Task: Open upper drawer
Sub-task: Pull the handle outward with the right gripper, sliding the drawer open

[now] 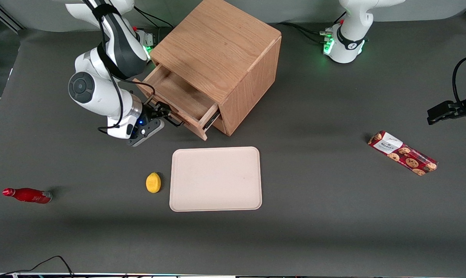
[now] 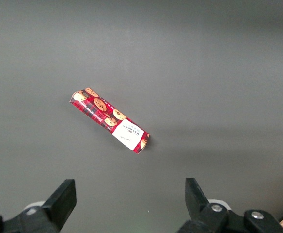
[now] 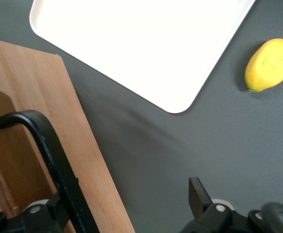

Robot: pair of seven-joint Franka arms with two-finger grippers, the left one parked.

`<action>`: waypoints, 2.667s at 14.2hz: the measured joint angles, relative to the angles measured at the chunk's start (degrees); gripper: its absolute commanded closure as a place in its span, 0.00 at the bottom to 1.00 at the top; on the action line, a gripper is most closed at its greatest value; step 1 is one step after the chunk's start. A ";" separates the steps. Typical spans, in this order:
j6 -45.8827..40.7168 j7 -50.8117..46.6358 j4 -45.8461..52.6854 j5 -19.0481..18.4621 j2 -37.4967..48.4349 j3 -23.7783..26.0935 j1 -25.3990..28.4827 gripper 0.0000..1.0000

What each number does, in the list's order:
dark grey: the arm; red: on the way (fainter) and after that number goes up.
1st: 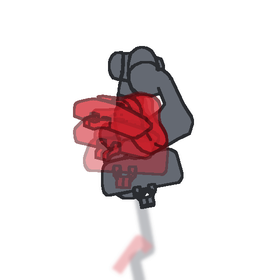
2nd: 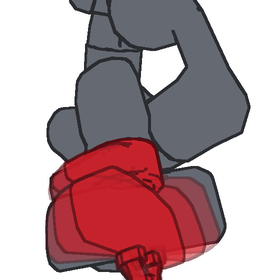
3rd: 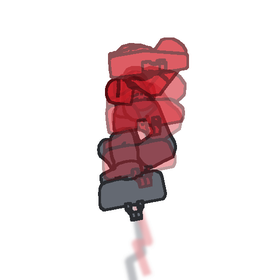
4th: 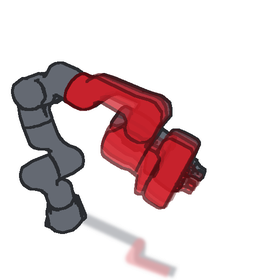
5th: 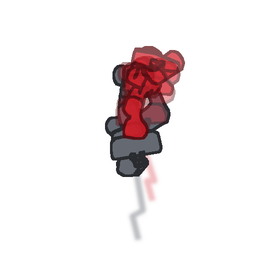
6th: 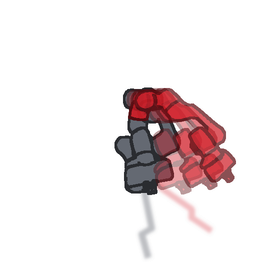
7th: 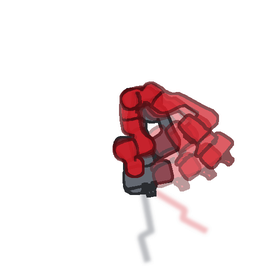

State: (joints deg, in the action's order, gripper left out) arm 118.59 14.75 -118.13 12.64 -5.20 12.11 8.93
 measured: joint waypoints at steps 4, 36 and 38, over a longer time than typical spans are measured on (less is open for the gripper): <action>0.22 0.11 1.04 -0.38 -0.88 -1.49 0.01 0.00; 0.70 3.39 7.48 -2.40 -5.57 -10.18 0.07 0.00; 0.69 3.45 7.74 -2.45 -5.74 -10.22 0.08 0.00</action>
State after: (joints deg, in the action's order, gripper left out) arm 119.28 18.20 -110.39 10.19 -10.94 1.89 9.01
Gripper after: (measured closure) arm 0.000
